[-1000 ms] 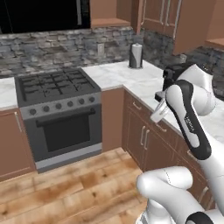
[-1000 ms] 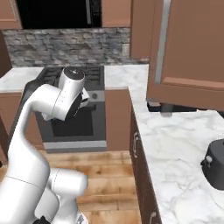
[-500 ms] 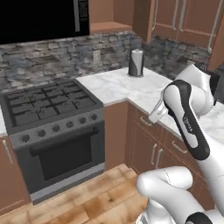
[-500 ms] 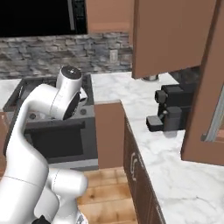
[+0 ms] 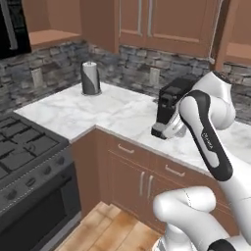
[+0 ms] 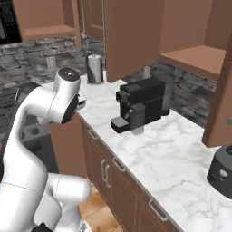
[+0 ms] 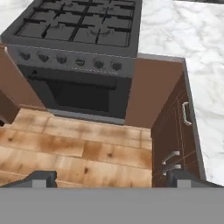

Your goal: Close all open cabinet doors.

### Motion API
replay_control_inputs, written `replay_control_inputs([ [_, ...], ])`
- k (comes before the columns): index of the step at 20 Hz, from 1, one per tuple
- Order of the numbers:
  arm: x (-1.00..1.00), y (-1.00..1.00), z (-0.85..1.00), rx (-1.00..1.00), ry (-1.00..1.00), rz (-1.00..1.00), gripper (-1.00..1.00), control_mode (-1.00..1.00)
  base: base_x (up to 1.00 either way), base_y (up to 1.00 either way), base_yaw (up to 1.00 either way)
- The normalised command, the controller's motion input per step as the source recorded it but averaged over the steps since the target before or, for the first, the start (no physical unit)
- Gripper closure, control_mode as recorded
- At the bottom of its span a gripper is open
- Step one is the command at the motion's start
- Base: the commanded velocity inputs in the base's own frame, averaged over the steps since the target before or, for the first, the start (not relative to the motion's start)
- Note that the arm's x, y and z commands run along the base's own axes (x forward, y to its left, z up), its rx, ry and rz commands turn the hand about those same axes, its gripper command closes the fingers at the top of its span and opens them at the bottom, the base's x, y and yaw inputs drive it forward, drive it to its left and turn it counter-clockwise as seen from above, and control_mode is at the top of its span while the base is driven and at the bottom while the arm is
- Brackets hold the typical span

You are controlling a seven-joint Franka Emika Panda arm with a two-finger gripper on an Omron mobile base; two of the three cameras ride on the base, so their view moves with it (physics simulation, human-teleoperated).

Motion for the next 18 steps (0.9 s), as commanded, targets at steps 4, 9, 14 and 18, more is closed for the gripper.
replay_control_inputs([
  [4, 0.0, 0.0, 0.0, 0.0, 0.0, 0.0, -1.0, 1.0, 0.07, 0.28, -0.76],
  [9, 0.0, 0.0, 0.0, 0.0, 0.0, 0.0, -1.0, 1.0, 0.17, 0.17, -0.91],
  [14, 0.0, 0.0, 0.0, 0.0, 0.0, 0.0, -1.0, 1.0, 0.25, 0.22, -0.84],
  [18, 0.0, 0.0, 0.0, 0.0, 0.0, 0.0, -1.0, 1.0, 0.46, 0.45, -0.47],
])
